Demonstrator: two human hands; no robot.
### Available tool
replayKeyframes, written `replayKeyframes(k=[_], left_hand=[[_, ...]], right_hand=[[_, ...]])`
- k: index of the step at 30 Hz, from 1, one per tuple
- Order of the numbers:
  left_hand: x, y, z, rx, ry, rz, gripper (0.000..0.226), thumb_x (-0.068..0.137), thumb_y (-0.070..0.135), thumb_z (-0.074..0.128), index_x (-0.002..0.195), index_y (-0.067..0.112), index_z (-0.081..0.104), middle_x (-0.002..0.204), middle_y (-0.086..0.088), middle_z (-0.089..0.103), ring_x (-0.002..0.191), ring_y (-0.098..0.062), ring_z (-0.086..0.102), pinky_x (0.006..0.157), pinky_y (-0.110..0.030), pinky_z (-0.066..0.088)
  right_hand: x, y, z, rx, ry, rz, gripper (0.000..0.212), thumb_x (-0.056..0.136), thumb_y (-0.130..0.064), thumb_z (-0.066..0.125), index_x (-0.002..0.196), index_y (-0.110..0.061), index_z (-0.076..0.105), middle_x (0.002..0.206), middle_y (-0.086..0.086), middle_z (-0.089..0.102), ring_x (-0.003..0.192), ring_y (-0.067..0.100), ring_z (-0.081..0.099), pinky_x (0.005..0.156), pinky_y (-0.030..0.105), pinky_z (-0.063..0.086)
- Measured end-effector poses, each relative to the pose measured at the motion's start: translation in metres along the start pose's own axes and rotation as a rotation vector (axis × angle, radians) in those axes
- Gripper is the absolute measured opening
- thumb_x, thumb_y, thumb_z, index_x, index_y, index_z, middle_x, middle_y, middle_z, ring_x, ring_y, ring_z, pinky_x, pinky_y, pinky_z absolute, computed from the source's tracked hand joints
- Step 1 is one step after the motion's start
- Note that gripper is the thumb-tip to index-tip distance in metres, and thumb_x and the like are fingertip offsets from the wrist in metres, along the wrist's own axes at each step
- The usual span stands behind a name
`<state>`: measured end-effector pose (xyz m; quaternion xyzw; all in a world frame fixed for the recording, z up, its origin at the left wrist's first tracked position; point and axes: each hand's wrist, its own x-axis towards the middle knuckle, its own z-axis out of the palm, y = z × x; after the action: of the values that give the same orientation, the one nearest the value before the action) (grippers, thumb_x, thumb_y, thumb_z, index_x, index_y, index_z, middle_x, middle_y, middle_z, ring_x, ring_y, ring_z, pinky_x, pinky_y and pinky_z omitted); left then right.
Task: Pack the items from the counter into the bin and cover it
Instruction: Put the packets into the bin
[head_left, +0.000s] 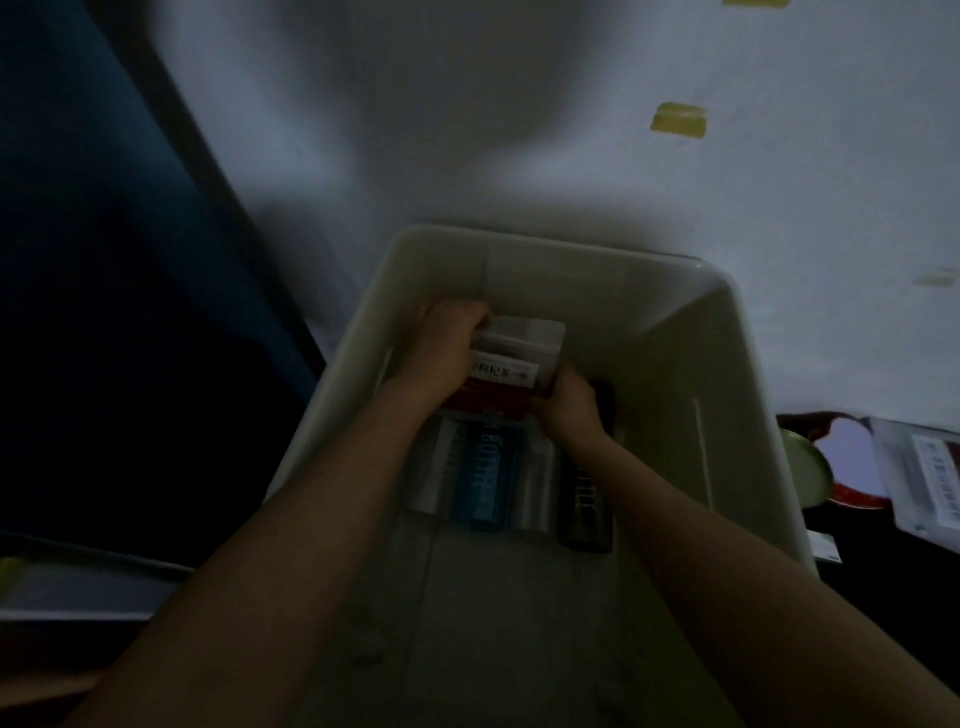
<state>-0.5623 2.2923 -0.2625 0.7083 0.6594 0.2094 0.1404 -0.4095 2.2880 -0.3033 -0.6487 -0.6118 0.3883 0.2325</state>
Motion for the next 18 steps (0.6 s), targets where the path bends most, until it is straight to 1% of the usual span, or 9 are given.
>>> replayKeyframes(k=[1, 3, 5, 7, 9, 11, 14, 16, 18], left_hand=[[0.0, 0.0, 0.0, 0.025, 0.003, 0.013, 0.02, 0.086, 0.001, 0.048, 0.097, 0.008, 0.063, 0.103, -0.012, 0.063, 0.097, -0.027, 0.057, 0.085, -0.039, 0.048], [0.0, -0.003, 0.002, 0.075, 0.034, 0.038, 0.026, 0.085, 0.002, 0.05, 0.106, 0.01, 0.061, 0.108, -0.013, 0.061, 0.103, -0.03, 0.055, 0.088, -0.038, 0.045], [-0.003, -0.002, 0.002, 0.13, 0.064, 0.034, 0.041, 0.086, 0.004, 0.053, 0.126, 0.01, 0.052, 0.122, -0.015, 0.055, 0.113, -0.032, 0.049, 0.094, -0.038, 0.04], [-0.006, 0.001, 0.002, 0.163, 0.05, 0.005, 0.054, 0.086, 0.01, 0.057, 0.137, 0.011, 0.041, 0.13, -0.017, 0.047, 0.119, -0.033, 0.043, 0.097, -0.039, 0.037], [-0.01, 0.004, 0.002, 0.201, 0.024, -0.002, 0.057, 0.085, 0.015, 0.059, 0.139, 0.013, 0.038, 0.128, -0.017, 0.044, 0.119, -0.033, 0.042, 0.097, -0.04, 0.038], [-0.013, 0.007, 0.001, 0.249, 0.021, -0.004, 0.055, 0.084, 0.018, 0.059, 0.135, 0.014, 0.04, 0.126, -0.016, 0.045, 0.119, -0.033, 0.042, 0.097, -0.04, 0.037], [-0.017, 0.014, -0.001, 0.278, 0.048, -0.01, 0.053, 0.082, 0.022, 0.06, 0.132, 0.014, 0.043, 0.127, -0.015, 0.045, 0.119, -0.032, 0.041, 0.099, -0.04, 0.035], [-0.021, 0.021, -0.005, 0.257, 0.06, -0.003, 0.057, 0.082, 0.023, 0.061, 0.135, 0.015, 0.041, 0.128, -0.015, 0.044, 0.12, -0.032, 0.04, 0.101, -0.041, 0.035], [-0.024, 0.03, -0.01, 0.222, 0.072, 0.008, 0.058, 0.085, 0.022, 0.059, 0.138, 0.015, 0.038, 0.129, -0.016, 0.043, 0.12, -0.032, 0.039, 0.102, -0.041, 0.035]], right_hand=[[0.001, 0.001, 0.0, 0.0, 0.023, 0.006, 0.025, 0.089, 0.0, 0.057, 0.113, 0.003, 0.055, 0.119, 0.017, 0.061, 0.111, 0.026, 0.058, 0.075, 0.016, 0.041], [0.006, 0.003, 0.001, 0.0, 0.078, 0.027, 0.024, 0.089, -0.001, 0.057, 0.111, 0.005, 0.053, 0.116, 0.018, 0.06, 0.108, 0.028, 0.058, 0.074, 0.021, 0.042], [0.011, 0.004, 0.001, -0.011, 0.087, 0.012, 0.029, 0.087, -0.003, 0.059, 0.115, 0.004, 0.052, 0.119, 0.018, 0.059, 0.11, 0.028, 0.058, 0.076, 0.023, 0.041], [0.013, 0.005, 0.001, -0.044, 0.049, -0.013, 0.039, 0.086, -0.005, 0.062, 0.123, 0.001, 0.051, 0.124, 0.014, 0.058, 0.114, 0.025, 0.057, 0.077, 0.018, 0.04], [0.013, 0.005, -0.001, -0.05, 0.042, -0.01, 0.045, 0.086, -0.01, 0.063, 0.127, 0.0, 0.048, 0.128, 0.015, 0.056, 0.116, 0.025, 0.056, 0.078, 0.017, 0.04], [0.012, 0.004, -0.005, -0.008, 0.071, 0.02, 0.047, 0.086, -0.012, 0.064, 0.126, 0.002, 0.044, 0.13, 0.018, 0.052, 0.117, 0.029, 0.053, 0.083, 0.023, 0.041], [0.007, -0.002, -0.017, 0.011, 0.091, 0.035, 0.048, 0.085, -0.014, 0.066, 0.124, 0.002, 0.043, 0.13, 0.02, 0.049, 0.116, 0.031, 0.053, 0.087, 0.029, 0.044], [0.002, -0.007, -0.026, 0.008, 0.115, 0.004, 0.048, 0.083, -0.013, 0.067, 0.123, 0.001, 0.044, 0.129, 0.02, 0.05, 0.116, 0.032, 0.053, 0.09, 0.032, 0.045], [-0.007, -0.013, -0.037, -0.004, 0.152, -0.044, 0.047, 0.083, -0.013, 0.067, 0.122, 0.001, 0.046, 0.126, 0.019, 0.052, 0.115, 0.032, 0.053, 0.087, 0.03, 0.045]])
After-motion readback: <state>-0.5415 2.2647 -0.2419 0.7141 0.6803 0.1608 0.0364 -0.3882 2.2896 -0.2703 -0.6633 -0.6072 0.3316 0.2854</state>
